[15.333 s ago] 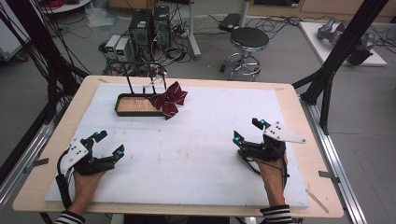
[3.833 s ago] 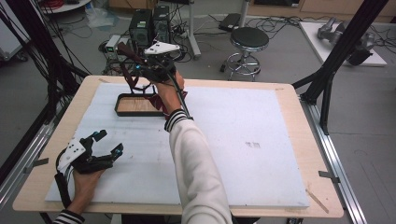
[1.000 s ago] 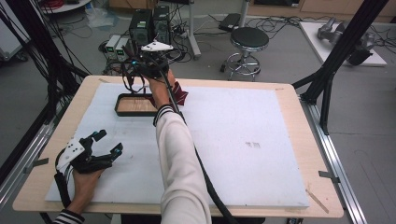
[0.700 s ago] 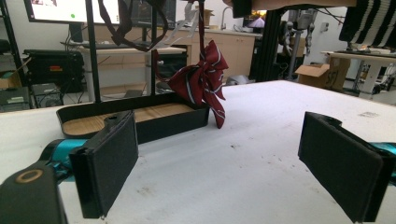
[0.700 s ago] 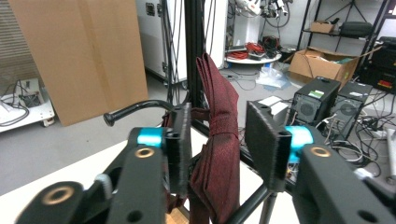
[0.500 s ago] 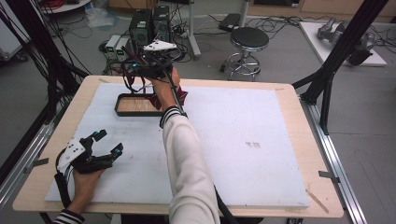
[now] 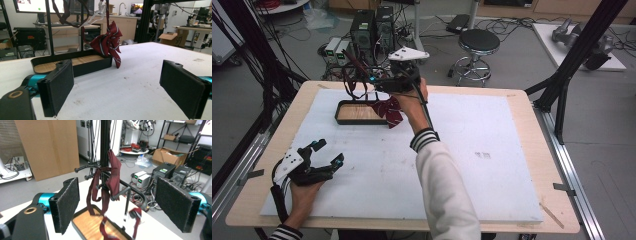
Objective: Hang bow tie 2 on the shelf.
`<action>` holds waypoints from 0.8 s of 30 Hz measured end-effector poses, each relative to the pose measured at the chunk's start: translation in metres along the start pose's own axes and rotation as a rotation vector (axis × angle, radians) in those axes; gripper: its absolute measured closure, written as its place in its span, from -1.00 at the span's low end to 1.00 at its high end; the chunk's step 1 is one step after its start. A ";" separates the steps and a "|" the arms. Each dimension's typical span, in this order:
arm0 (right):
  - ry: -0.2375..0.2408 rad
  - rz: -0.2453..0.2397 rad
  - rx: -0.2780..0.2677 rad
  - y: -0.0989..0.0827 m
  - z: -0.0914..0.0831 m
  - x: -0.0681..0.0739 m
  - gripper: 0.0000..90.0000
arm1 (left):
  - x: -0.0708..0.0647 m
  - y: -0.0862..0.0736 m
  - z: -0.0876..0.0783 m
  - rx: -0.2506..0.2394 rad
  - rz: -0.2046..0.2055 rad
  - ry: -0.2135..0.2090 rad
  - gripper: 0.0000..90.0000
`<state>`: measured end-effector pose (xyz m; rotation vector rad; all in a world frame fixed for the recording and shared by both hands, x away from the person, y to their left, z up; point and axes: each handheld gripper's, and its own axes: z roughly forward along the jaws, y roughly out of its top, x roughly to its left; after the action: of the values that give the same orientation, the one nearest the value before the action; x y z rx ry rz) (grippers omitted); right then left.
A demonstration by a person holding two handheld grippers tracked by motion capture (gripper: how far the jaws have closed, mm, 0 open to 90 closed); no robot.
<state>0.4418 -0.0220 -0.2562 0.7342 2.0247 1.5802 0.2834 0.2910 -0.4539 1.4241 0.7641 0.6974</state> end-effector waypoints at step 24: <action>-0.138 0.012 -0.100 -0.074 -0.205 -0.007 -0.66 | -0.003 0.000 -0.002 -0.003 0.024 0.008 -0.72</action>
<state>0.3043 -0.1898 -0.2807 0.7961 1.8324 1.5794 0.2805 0.2897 -0.4540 1.4301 0.7531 0.7232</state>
